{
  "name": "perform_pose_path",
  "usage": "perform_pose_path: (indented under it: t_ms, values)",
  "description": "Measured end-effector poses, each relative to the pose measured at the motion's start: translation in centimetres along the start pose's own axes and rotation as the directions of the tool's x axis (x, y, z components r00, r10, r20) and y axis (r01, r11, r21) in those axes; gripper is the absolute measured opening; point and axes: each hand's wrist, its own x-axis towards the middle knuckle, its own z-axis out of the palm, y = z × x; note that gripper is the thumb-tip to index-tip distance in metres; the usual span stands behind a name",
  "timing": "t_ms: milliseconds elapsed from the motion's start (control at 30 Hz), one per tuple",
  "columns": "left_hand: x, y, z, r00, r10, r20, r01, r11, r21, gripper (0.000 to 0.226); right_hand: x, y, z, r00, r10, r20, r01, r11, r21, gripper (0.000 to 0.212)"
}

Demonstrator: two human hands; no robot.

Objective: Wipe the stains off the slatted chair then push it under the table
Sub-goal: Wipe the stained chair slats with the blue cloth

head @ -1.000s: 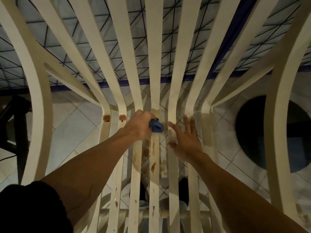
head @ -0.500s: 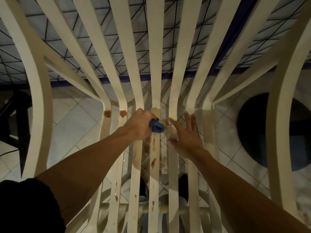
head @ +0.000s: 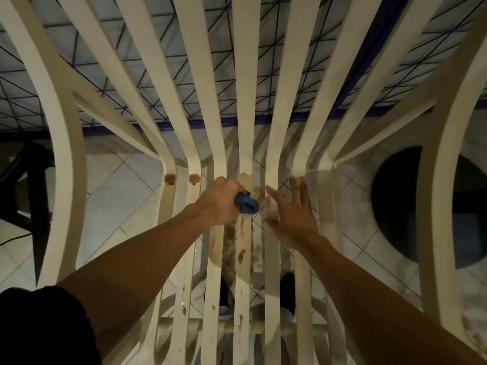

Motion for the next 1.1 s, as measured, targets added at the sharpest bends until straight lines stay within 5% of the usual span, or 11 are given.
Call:
perform_pose_path:
  t_ms: [233, 433, 833, 1100]
  values:
    - [1.1, -0.3, 0.1, 0.992, 0.016, -0.125, -0.011, 0.999, 0.041, 0.030, 0.0, 0.1, 0.0, 1.000, -0.003, 0.001, 0.003, 1.000, 0.017, 0.080]
    - [-1.6, -0.8, 1.4, 0.995, 0.095, 0.019, -0.096, 0.990, 0.103, 0.032, 0.1, 0.2, 0.2, 1.000, 0.017, -0.002, -0.017, 1.000, 0.000, 0.080]
    - [2.1, 0.2, 0.1, 0.973, 0.103, -0.207, -0.066, 0.982, 0.175, 0.028, 0.1, 0.1, -0.1, 1.000, 0.026, 0.017, -0.026, 1.000, 0.002, 0.080]
    - [-0.7, -0.6, 1.5, 0.991, 0.131, -0.012, -0.127, 0.978, 0.166, 0.029, 0.1, 0.3, 0.2, 1.000, 0.025, 0.009, -0.025, 1.000, 0.003, 0.081]
